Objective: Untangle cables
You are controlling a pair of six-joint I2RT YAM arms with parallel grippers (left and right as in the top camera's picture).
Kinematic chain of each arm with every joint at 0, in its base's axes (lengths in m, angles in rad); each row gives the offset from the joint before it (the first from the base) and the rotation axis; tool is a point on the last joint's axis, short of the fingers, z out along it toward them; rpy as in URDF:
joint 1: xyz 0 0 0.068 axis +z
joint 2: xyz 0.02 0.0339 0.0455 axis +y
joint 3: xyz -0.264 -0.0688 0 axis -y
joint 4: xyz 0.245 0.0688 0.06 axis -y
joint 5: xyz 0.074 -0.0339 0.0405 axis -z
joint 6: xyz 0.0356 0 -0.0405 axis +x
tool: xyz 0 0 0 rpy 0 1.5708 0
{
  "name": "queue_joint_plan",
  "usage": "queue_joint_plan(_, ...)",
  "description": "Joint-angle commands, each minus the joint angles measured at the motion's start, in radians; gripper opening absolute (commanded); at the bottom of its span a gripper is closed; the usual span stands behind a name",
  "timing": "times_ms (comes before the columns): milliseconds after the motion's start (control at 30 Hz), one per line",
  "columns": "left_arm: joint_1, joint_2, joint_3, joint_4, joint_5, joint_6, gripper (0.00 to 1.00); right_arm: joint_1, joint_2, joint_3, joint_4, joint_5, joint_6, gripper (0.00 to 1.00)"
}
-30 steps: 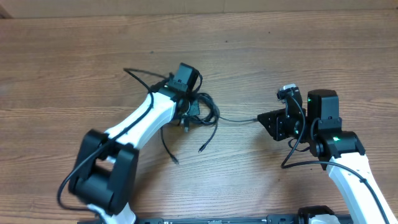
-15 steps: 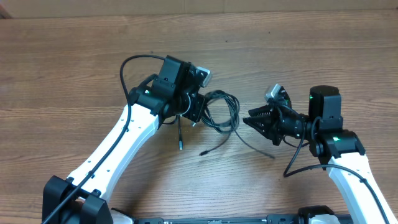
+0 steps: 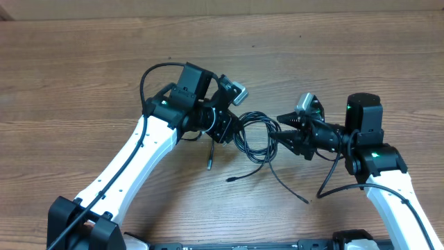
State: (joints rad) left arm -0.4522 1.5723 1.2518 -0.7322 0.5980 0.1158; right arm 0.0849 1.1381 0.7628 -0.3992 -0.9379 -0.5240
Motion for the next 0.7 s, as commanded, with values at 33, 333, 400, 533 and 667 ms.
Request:
queue_joint_plan(33,-0.006,-0.021,0.024,0.009,0.089,0.046,0.04,-0.001,-0.003,0.024,-0.014,0.011,-0.008,0.48)
queue_joint_plan(333,-0.006,-0.021,0.024,0.018,0.128,0.072,0.04,-0.001,-0.002,0.024,-0.034,0.04,-0.005,0.55)
queue_joint_plan(400,-0.006,-0.021,0.024,0.029,0.137,0.071,0.04,-0.001,-0.002,0.024,-0.039,0.04,-0.005,0.54)
queue_joint_plan(533,-0.006,-0.021,0.024,0.046,0.16,0.072,0.04,-0.001,-0.002,0.024,-0.054,0.042,-0.005,0.49)
queue_joint_plan(667,-0.006,-0.021,0.024,0.056,0.165,0.071,0.04,-0.001,-0.002,0.024,-0.063,0.055,-0.005,0.21)
